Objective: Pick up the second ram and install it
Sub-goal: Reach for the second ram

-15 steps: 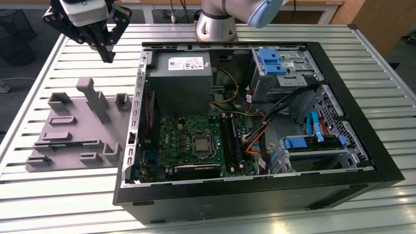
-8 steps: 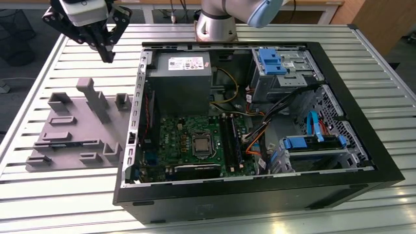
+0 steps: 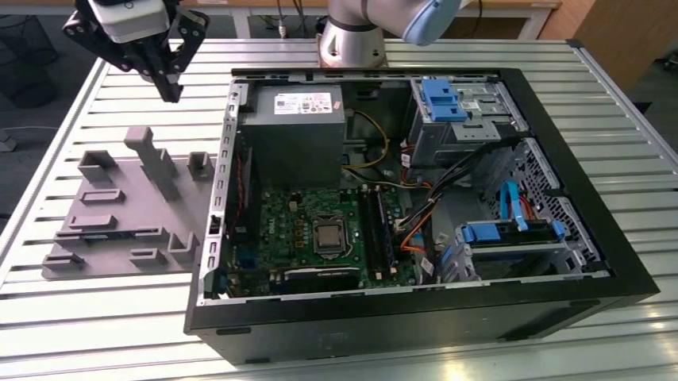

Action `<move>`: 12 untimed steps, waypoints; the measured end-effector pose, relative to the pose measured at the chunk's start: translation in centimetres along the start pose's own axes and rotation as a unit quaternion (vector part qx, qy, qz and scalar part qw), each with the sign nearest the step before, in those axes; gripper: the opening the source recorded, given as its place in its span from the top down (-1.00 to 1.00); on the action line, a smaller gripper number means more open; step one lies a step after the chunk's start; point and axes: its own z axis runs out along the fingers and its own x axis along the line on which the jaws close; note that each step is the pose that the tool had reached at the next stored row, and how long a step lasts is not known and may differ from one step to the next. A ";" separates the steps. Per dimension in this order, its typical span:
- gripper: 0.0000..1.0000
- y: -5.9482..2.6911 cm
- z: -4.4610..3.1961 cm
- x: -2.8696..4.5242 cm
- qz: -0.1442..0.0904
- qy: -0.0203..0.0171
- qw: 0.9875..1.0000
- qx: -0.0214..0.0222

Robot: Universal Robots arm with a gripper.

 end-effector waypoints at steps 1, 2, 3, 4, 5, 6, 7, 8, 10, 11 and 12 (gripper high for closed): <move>0.79 -0.01 0.00 0.10 0.000 0.000 1.000 0.000; 0.79 -0.02 0.00 0.21 0.000 0.000 1.000 0.000; 0.79 -0.02 -0.01 0.32 0.000 0.000 1.000 0.000; 0.79 -0.03 -0.01 0.45 0.000 0.000 1.000 0.000; 0.79 -0.04 -0.02 0.56 0.000 0.000 1.000 0.000; 0.79 -0.05 -0.02 0.66 0.000 0.000 1.000 0.000; 0.79 -0.06 -0.02 0.75 0.000 0.000 1.000 0.000; 0.79 -0.06 -0.02 0.84 0.000 0.000 1.000 0.000; 0.79 -0.08 -0.03 1.04 0.000 0.000 1.000 0.000; 0.79 -0.08 -0.03 1.14 0.000 0.000 1.000 0.000; 0.79 -0.09 -0.03 1.23 0.000 0.000 1.000 0.000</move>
